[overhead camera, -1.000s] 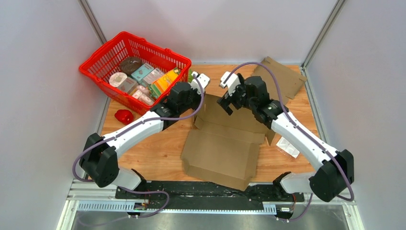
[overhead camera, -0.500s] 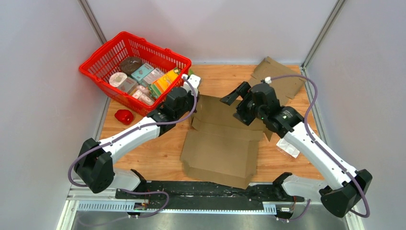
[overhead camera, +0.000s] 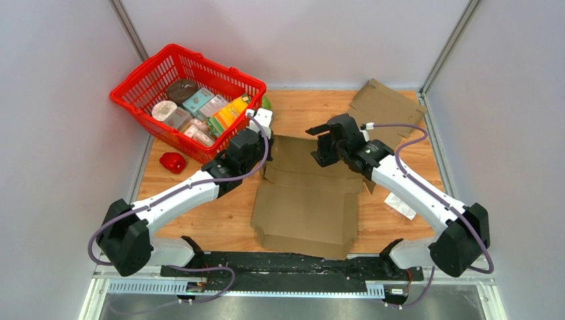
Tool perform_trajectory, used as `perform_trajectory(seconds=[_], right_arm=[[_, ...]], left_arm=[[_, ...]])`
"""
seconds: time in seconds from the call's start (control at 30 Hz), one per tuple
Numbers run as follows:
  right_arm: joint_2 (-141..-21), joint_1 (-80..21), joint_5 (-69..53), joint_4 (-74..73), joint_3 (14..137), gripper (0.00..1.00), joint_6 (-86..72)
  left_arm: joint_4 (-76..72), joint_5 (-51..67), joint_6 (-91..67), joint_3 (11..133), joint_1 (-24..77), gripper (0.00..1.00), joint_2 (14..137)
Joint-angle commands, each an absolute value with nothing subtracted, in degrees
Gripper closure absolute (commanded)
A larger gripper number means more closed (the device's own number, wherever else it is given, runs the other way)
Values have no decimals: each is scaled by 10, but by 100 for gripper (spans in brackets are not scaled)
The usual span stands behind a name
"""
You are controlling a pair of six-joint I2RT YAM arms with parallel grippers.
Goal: Fold the paper box
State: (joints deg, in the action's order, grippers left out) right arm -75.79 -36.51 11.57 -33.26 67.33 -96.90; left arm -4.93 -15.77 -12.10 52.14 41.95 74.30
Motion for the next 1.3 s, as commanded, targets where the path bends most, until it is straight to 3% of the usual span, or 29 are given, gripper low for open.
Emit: perform_trajectory(seconds=[0.0, 0.13, 0.17, 0.23, 0.33, 0.53, 0.6, 0.63, 0.73, 0.87, 0.97, 1.13, 1.27], right_arm=[[-776, -364, 156, -308, 705, 29, -1019], [-785, -362, 163, -303, 706, 39, -1025], [-786, -362, 164, -294, 704, 47, -1025], [-788, -362, 158, -284, 699, 54, -1030], [-792, -362, 151, -269, 685, 57, -1034], [-784, -360, 135, -229, 636, 86, -1029], [-776, -358, 134, -226, 620, 94, -1023], [-773, -356, 132, -218, 612, 97, -1023], [-760, -348, 128, -200, 579, 100, -1019], [-759, -335, 110, -185, 569, 100, -1015], [-760, -332, 102, -182, 571, 99, -1015], [-764, -328, 91, -177, 577, 98, -1020], [-761, -326, 85, -171, 577, 98, -1024]], left_arm=[[-53, -185, -120, 516, 431, 100, 723], [-55, -197, -115, 514, 439, 100, 724], [-55, -201, -115, 512, 439, 100, 724], [-57, -204, -117, 510, 440, 100, 723], [-58, -205, -119, 505, 441, 100, 721], [-45, -178, -113, 499, 441, 100, 708], [-34, -151, -108, 500, 441, 93, 698], [-26, -142, -105, 497, 441, 81, 692], [-12, -126, -106, 475, 441, 64, 651], [29, -117, -132, 439, 440, 56, 567], [61, -129, -189, 409, 440, 60, 526], [27, -113, -293, 328, 440, 90, 504], [-45, -54, -372, 269, 440, 100, 560]])
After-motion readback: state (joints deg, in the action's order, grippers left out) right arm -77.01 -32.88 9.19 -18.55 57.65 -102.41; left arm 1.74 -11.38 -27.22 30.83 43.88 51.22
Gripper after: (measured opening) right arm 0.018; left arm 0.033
